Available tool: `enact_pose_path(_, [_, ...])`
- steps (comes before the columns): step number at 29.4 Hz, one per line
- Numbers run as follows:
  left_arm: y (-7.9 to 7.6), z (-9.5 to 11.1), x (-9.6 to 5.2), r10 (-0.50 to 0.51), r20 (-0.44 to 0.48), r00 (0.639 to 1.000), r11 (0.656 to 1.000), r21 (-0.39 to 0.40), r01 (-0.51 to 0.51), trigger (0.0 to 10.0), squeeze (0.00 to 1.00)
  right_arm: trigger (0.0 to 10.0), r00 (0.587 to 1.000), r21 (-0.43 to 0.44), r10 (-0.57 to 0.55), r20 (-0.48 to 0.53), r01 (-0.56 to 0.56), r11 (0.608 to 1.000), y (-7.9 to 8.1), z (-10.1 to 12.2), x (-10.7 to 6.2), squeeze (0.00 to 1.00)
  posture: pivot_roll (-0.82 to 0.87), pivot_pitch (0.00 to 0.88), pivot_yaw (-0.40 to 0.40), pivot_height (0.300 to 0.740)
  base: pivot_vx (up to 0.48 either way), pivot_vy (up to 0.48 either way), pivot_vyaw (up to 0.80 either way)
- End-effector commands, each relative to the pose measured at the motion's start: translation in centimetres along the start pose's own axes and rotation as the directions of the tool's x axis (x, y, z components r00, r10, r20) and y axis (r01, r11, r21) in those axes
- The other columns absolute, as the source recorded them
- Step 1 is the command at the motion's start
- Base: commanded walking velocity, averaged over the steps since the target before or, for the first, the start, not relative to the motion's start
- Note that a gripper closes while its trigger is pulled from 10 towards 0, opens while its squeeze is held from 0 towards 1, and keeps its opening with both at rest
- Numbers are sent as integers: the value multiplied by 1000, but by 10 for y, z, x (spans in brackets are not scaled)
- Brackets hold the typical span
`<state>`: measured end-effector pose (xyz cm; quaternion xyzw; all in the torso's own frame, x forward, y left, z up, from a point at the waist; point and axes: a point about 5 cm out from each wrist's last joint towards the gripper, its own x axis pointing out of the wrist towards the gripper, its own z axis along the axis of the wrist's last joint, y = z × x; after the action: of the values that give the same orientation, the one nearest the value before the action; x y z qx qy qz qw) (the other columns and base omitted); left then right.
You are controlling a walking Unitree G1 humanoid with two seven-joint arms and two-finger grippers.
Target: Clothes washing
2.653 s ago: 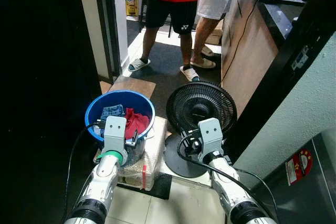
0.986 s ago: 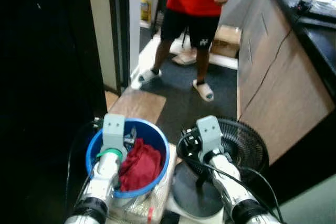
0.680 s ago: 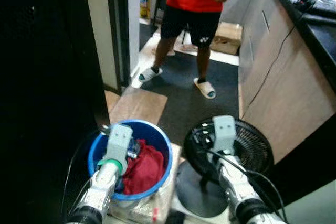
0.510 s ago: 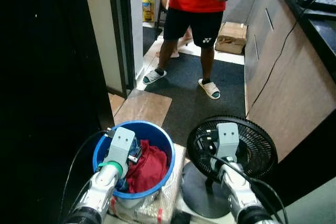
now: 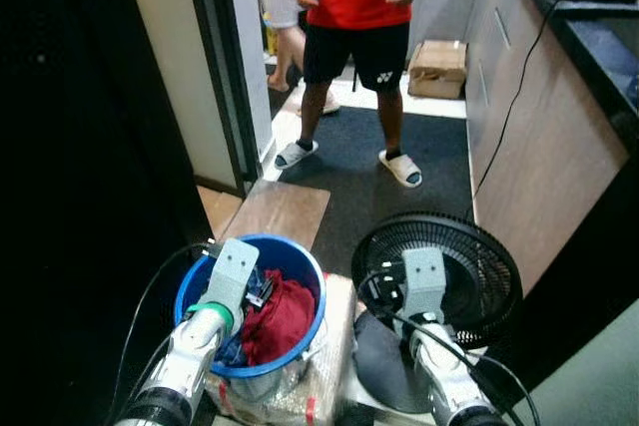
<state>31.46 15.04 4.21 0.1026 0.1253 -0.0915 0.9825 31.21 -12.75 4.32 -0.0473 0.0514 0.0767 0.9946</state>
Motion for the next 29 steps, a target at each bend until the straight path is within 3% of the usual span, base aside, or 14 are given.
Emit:
enact_pose_path(1, [1, -11, -5, 27, -38, 999, 999, -28, -28, 10000, 0, 10000, 999, -29, 23, 29, -22, 999, 4, 9, 5, 0, 91, 0, 31, 740, 0, 0, 0])
enact_pose_path(17, [0, -18, -11, 73, -44, 996, 995, -59, -76, 10000, 0, 10000, 997, -38, 65, 35, -63, 997, 8, 10, 4, 0, 94, 13, -11, 740, 0, 0, 0])
enact_pose_path(29, [0, -12, -7, 84, -30, 996, 994, -71, -86, 10000, 0, 10000, 998, -24, 46, 52, -45, 999, 6, 13, 5, 0, 94, 3, -7, 740, 0, 0, 0])
